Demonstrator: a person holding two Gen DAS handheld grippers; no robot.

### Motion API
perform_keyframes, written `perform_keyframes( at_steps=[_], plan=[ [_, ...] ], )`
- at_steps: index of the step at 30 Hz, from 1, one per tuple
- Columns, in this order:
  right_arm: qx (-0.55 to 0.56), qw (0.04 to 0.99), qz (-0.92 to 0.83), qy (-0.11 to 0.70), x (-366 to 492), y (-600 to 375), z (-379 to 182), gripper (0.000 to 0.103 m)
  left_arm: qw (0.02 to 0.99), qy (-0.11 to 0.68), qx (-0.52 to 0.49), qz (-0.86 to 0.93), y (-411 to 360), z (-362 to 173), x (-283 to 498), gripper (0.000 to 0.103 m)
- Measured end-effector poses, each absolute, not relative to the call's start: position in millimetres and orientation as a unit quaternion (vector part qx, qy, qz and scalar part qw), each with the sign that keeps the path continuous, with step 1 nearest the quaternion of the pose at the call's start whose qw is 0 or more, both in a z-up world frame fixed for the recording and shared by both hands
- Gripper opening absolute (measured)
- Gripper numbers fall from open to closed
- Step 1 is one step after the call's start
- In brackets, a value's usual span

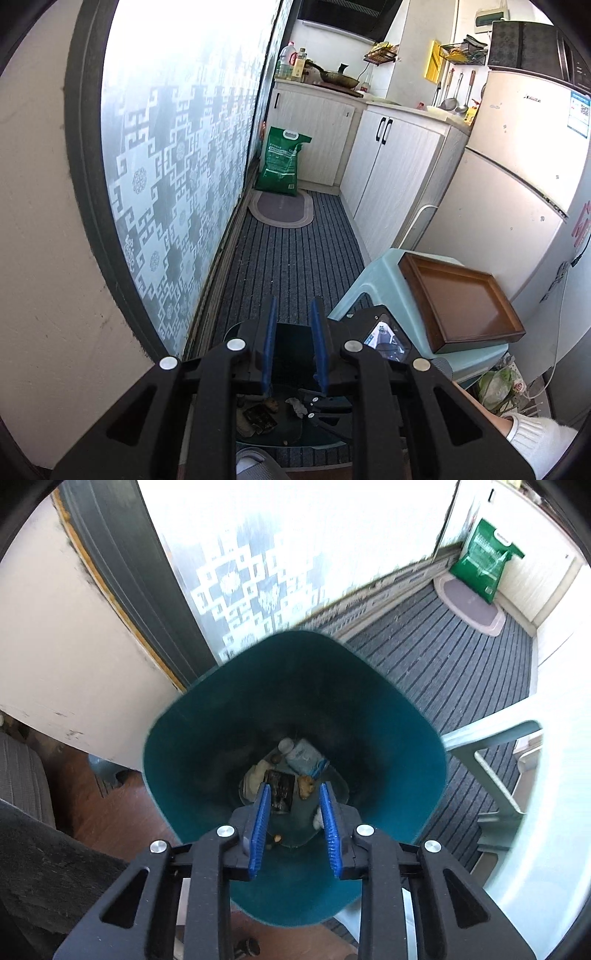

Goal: Collect trash
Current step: 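Open the right tool over the bin while the left tool releases the bag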

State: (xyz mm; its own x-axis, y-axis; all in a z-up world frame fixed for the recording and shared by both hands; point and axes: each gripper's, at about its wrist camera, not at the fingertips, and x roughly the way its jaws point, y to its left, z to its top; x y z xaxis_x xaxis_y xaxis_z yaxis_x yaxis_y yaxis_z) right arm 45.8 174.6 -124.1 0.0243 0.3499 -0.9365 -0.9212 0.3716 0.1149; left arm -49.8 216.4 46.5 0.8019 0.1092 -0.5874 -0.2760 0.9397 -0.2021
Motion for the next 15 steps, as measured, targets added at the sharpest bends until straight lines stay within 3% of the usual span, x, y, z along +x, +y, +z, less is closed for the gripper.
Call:
perform_keyframes(
  at_steps=[3,9,13,15],
  plan=[
    [-0.266,0.67,0.489,0.49,46.9,161.9,-101.2,0.028,0.942,0.293,-0.129,0.101,208.7,54.6,-53.3,0.024],
    [-0.226,0.706,0.496,0.453,43.3,122.5,-49.9,0.028,0.946,0.286,-0.114,0.098,192.2,60.1,-60.8,0.041],
    [-0.203,0.734,0.491,0.423,40.8,91.1,-18.2,0.037,0.947,0.284,-0.107,0.107,179.4,60.5,-65.9,0.058],
    [-0.202,0.748,0.483,0.407,38.9,75.3,-4.2,0.044,0.948,0.282,-0.094,0.112,171.4,60.9,-68.3,0.061]
  ],
)
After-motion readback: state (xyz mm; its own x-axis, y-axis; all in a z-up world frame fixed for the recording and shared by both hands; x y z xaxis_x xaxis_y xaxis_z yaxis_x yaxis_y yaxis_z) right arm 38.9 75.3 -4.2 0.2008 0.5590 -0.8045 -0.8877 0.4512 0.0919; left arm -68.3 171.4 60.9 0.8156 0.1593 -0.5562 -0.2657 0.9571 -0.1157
